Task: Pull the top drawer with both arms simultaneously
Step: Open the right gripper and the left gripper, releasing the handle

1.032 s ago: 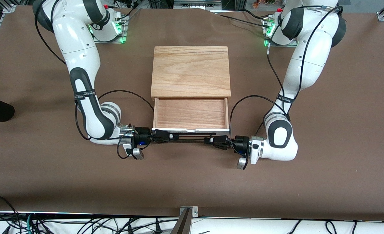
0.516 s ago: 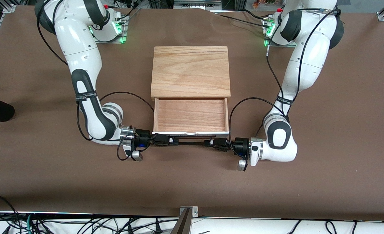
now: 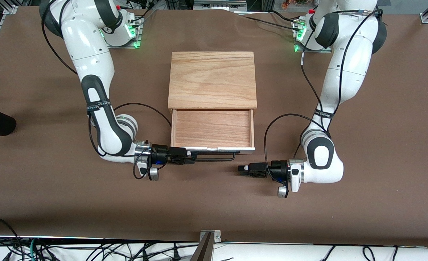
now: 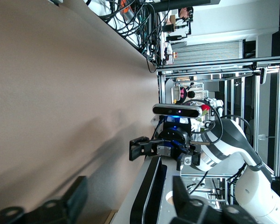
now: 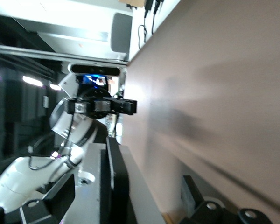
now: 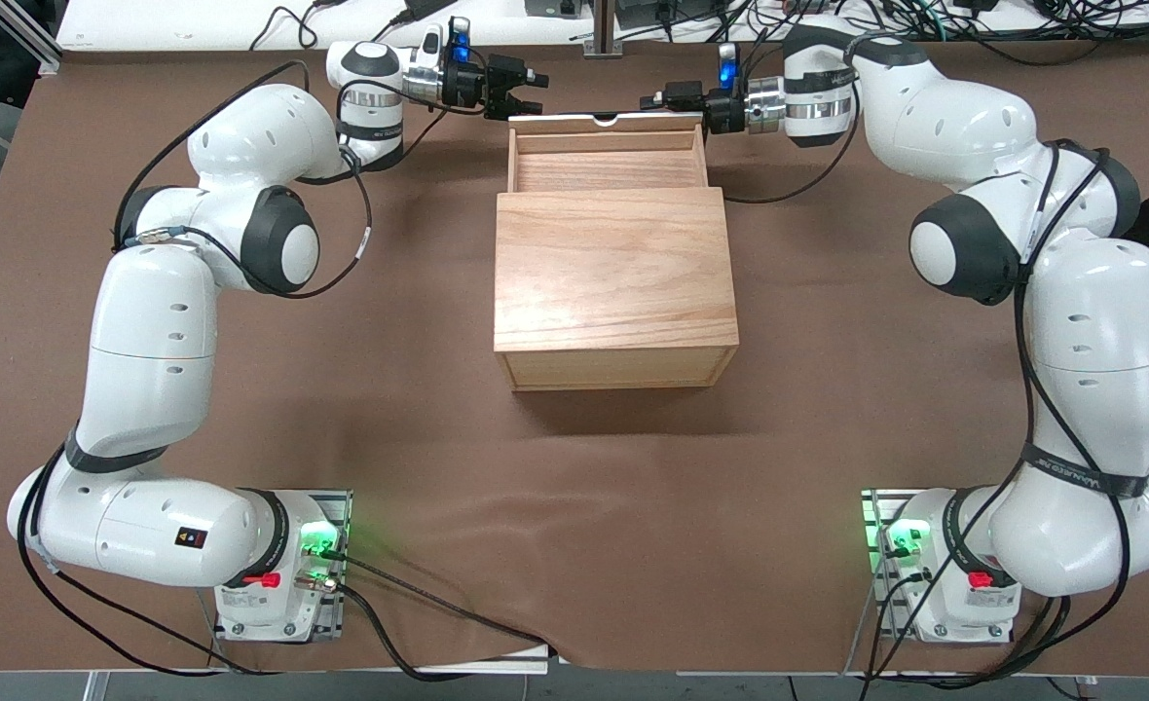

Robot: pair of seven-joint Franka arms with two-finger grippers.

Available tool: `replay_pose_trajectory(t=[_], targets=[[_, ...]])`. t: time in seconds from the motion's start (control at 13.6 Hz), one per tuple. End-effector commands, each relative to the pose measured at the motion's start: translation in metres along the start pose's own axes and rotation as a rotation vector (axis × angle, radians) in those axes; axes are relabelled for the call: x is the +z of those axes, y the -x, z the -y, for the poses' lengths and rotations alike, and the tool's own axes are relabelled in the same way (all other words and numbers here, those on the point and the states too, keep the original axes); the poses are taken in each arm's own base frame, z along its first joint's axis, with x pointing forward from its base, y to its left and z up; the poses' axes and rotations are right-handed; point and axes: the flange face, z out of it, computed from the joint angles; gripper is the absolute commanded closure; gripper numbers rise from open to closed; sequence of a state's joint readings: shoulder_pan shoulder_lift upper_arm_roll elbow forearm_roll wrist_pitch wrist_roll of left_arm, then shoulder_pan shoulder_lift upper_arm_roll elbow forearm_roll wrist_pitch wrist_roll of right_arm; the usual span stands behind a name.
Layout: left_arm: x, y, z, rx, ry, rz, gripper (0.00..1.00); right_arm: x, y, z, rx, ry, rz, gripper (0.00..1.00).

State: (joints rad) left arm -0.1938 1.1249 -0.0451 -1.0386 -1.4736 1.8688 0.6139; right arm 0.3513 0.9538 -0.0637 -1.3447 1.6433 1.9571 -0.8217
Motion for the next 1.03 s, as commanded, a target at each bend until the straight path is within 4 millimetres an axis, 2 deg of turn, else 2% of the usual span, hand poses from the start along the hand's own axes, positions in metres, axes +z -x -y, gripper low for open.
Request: replay_pose_trajectory(t=[0.0,0.15,0.29,0.44,0.52,0.74,0.88,0.96], targets=[[-0.004,-0.007,-0.012,-0.023,-0.018,-0.001,0.00,-0.030,-0.015,0.025,-0.084,0.087,0.034,0.00],[-0.017,-0.010,-0.024,-0.018,-0.090,0.032,0.00,-0.057,-0.026,0.045,-0.106,0.187,0.071,0.00],[-0.033,-0.015,-0.043,0.034,-0.178,0.063,0.00,-0.092,-0.037,0.075,-0.178,0.353,0.140,0.00],[-0.053,-0.017,-0.068,0.087,-0.254,0.105,0.00,-0.114,-0.041,0.109,-0.199,0.470,0.183,0.00],[-0.064,-0.017,-0.083,0.104,-0.293,0.128,0.00,-0.123,-0.040,0.125,-0.208,0.525,0.220,0.00],[-0.097,-0.013,-0.111,0.196,-0.507,0.243,0.00,-0.158,-0.031,0.173,-0.264,0.759,0.382,0.00],[-0.131,-0.015,-0.126,0.232,-0.641,0.255,0.00,-0.185,-0.021,0.199,-0.268,0.846,0.480,0.00],[-0.152,-0.017,-0.142,0.257,-0.721,0.254,0.00,-0.203,-0.015,0.219,-0.271,0.886,0.514,0.00]])
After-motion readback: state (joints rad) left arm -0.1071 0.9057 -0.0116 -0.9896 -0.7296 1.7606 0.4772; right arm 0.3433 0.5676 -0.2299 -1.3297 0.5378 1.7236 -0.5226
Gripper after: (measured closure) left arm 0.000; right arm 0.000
